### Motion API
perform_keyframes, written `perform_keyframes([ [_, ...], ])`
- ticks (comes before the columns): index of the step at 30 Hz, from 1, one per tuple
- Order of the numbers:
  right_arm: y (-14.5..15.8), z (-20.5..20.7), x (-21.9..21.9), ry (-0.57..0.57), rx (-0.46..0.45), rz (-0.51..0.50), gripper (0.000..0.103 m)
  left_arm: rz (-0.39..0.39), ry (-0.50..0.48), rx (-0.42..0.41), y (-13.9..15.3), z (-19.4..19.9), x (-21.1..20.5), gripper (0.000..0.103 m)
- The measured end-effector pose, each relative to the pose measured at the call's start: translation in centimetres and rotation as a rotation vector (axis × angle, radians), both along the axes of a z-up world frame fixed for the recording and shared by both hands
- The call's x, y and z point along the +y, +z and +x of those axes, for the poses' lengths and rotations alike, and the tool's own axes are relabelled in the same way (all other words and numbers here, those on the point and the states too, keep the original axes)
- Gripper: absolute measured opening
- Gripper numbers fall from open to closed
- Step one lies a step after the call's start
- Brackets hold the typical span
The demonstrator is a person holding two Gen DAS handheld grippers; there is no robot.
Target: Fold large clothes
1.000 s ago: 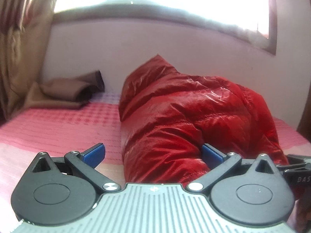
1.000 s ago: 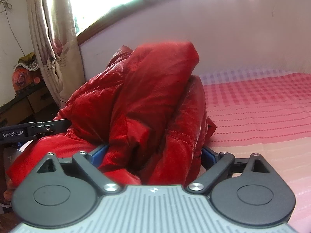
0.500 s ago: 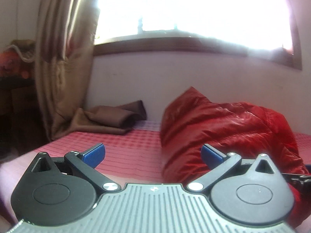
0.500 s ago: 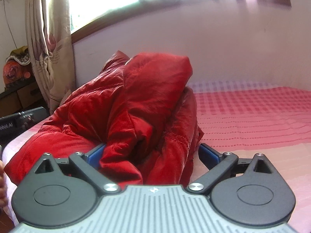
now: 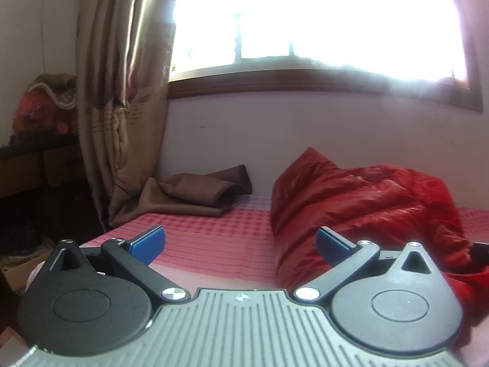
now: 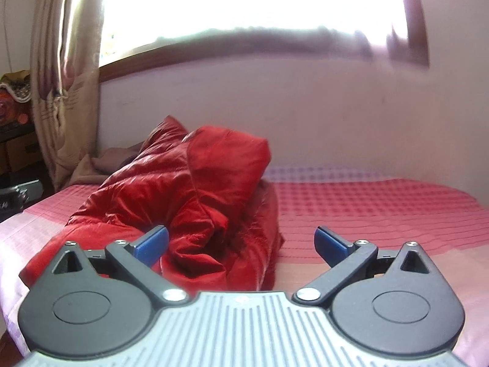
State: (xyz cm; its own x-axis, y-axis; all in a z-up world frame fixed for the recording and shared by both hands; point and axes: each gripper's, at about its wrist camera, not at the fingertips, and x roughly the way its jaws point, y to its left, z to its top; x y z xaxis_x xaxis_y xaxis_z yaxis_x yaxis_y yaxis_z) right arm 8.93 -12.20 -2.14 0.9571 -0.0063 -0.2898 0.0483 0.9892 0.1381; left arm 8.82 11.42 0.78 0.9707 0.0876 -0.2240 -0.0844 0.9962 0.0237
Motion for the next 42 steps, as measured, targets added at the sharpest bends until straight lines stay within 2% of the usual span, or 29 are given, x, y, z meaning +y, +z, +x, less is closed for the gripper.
perform_keyframes([
  [9,0.9,-2.5,0.8,-0.049,-0.004,-0.075,0.103,-0.028,-0.102,0.037,1.4,-2.4,-1.6,0.103],
  [16,0.8,-3.5,0.3,-0.058,0.009,-0.037,0.103,-0.065,-0.121,0.074,1.6,-3.4,-2.4,0.103],
  [27,0.3,-3.9,0.0,-0.069,0.021,-0.051,0.103,-0.020,-0.131,0.061,1.5,-4.1,-3.4,0.103],
  [42,0.2,-4.2,-0.1,-0.063,0.018,-0.051,0.103,-0.003,-0.158,0.064,1.3,-4.6,-4.2,0.103],
])
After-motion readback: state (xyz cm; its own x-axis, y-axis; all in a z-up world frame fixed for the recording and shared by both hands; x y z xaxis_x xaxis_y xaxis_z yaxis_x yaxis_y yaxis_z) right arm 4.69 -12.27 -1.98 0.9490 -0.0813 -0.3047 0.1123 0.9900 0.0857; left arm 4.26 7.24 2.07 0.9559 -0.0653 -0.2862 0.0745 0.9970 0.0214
